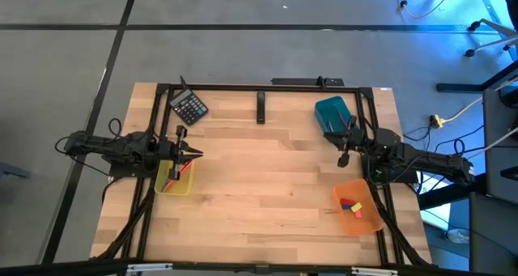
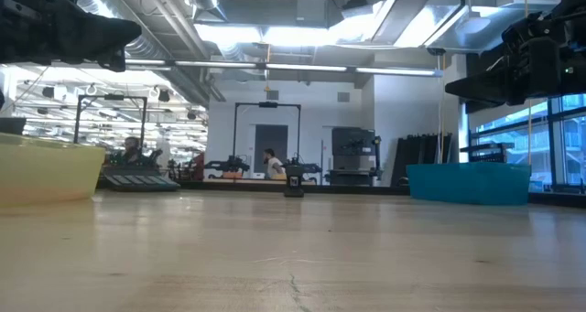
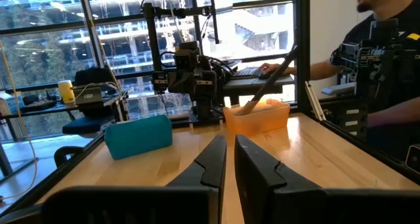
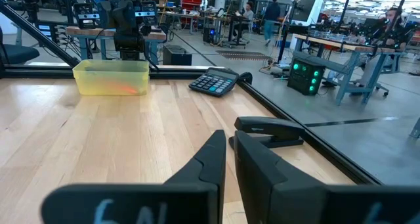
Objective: Sort crayons/erasers/pens/pencils in bins
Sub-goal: Return to Home Position
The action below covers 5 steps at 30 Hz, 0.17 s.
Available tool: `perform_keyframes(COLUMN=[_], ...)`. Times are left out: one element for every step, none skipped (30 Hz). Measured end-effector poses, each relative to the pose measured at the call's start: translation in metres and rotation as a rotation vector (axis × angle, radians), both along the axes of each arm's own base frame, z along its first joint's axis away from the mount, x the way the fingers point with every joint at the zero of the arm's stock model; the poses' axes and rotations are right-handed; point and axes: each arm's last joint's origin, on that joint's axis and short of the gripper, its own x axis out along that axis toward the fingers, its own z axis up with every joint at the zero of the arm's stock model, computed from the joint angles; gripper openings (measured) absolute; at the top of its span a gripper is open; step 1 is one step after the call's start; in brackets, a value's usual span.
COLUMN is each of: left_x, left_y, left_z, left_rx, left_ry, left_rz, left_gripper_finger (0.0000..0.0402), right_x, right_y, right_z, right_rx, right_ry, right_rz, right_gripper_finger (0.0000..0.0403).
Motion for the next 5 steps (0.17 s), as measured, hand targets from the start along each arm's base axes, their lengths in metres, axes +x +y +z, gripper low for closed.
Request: perform_keyframes(left_x=[0.0000,0.0000,0.0000,0.0000,0.0000], left_y=[0.0000,0.0000,0.0000,0.0000,0.0000], left_z=[0.0000,0.0001,0.0000,0.0001,0.0001], left_rx=[0.000,0.000,0.000,0.000,0.000], left_ry=[0.000,0.000,0.000,0.000,0.000], left_rz=[0.000,0.000,0.000,0.000,0.000], left_gripper_finger=[0.0025,0.0025,0.0025,0.0025,0.0025], right_x=[0.0000,0.0000,0.0000,0.0000,0.0000], right_y=[0.0000,0.0000,0.0000,0.0000,0.0000], right_z=[0.0000,0.0000,0.0000,0.0000,0.0000], right_rx=[0.000,0.000,0.000,0.000,0.000], right_ry=[0.000,0.000,0.000,0.000,0.000], right_rz=[0.000,0.000,0.000,0.000,0.000], right_gripper_finger=[0.0037,0.0037,0.0037,0.0037,0.0037])
